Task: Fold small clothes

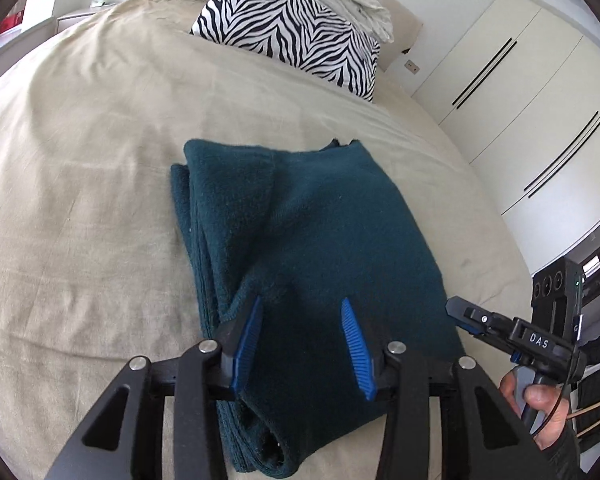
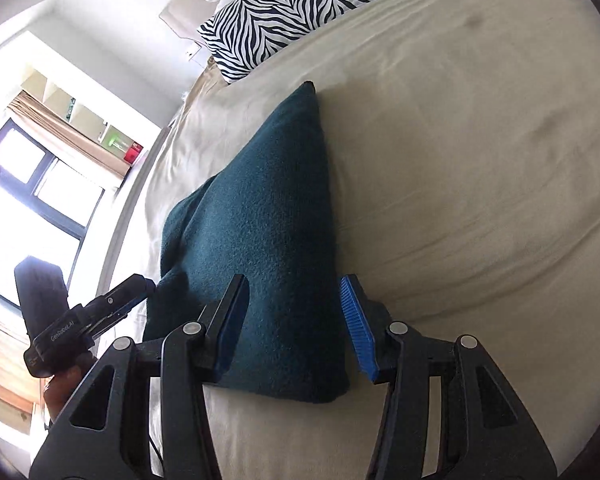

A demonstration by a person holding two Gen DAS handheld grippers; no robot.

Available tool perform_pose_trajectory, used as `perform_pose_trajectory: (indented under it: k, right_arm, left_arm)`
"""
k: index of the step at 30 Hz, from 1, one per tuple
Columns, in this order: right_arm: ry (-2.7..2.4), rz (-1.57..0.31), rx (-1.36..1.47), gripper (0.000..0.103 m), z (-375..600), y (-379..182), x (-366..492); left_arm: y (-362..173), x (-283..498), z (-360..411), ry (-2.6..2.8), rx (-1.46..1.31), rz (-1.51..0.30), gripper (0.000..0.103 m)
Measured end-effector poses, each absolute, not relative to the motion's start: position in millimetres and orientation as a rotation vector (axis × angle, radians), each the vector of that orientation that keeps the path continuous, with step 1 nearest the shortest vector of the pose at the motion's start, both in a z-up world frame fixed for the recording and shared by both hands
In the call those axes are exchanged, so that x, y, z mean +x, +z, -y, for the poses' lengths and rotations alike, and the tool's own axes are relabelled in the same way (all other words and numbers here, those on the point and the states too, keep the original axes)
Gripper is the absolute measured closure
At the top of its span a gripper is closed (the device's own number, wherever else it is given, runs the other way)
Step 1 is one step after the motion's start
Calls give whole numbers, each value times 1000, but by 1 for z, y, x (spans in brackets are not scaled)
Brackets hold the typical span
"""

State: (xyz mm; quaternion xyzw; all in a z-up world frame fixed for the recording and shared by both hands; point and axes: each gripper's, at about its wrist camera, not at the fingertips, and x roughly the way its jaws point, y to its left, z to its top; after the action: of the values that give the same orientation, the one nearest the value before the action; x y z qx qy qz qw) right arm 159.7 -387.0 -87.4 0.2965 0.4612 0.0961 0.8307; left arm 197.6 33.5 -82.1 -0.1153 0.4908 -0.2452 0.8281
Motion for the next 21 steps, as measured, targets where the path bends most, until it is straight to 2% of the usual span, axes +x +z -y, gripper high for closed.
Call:
perform_pose_trajectory:
  k: [2, 3, 10, 16, 21]
  right_arm:
    - [182, -1032, 589, 56, 380, -101, 171]
    - [188, -1049, 583, 56, 375, -106, 172]
    - [188, -1061, 388, 55, 319, -119, 137]
    - [190, -1092, 391, 59, 326, -121, 126]
    - [158, -1107, 505, 57, 363, -103, 122]
  left_arm:
    - [-99, 196, -36, -502, -225, -1080, 84]
    - [-106, 193, -40, -493, -217, -1093, 95]
    - [-120, 180, -56, -517, -190, -1102, 98]
    - [-119, 179, -45, -512, -112, -1082, 98]
    - [-109, 171, -42, -505, -53, -1084, 98]
